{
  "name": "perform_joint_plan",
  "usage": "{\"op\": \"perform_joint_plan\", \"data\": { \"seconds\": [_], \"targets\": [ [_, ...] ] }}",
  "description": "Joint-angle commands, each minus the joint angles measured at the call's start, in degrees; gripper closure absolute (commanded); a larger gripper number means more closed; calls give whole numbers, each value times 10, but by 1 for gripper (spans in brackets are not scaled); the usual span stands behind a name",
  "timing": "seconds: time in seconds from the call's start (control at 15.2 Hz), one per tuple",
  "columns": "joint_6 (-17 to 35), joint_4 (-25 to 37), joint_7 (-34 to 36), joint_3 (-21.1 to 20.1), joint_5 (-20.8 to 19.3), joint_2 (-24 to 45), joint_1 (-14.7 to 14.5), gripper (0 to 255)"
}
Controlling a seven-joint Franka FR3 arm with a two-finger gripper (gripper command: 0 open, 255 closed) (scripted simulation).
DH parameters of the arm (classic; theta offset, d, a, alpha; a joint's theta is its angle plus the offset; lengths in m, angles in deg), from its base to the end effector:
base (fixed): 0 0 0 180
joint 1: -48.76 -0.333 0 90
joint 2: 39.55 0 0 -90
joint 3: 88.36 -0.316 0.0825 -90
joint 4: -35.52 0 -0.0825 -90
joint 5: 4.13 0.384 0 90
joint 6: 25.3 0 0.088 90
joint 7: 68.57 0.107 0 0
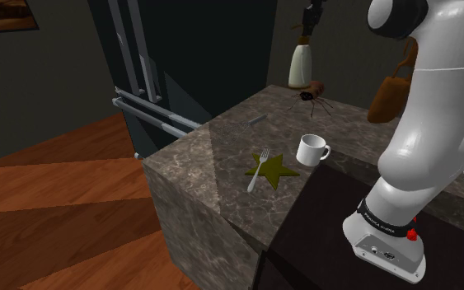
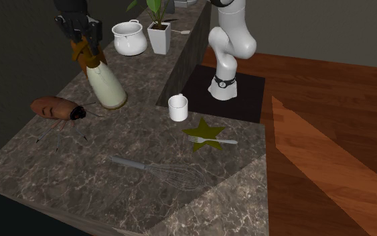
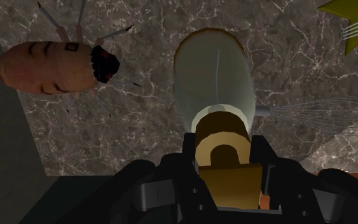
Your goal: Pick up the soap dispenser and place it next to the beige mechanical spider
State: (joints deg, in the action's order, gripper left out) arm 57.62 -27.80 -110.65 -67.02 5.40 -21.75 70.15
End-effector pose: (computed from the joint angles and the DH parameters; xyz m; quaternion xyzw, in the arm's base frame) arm 0.5041 -0.3761 0.6553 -0.9992 -0.0163 -0.0363 0.0031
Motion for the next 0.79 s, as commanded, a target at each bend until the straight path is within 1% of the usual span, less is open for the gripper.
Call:
{"op": "perform_joint_plan", "data": {
  "seconds": [0.0, 0.33, 0.73],
  "targets": [
    [-7, 36, -19, 4, 14, 31, 21, 255],
    [47, -44, -19, 3, 3, 5, 8, 255],
    [104, -119, -20, 3, -5, -15, -3, 255]
  ]
}}
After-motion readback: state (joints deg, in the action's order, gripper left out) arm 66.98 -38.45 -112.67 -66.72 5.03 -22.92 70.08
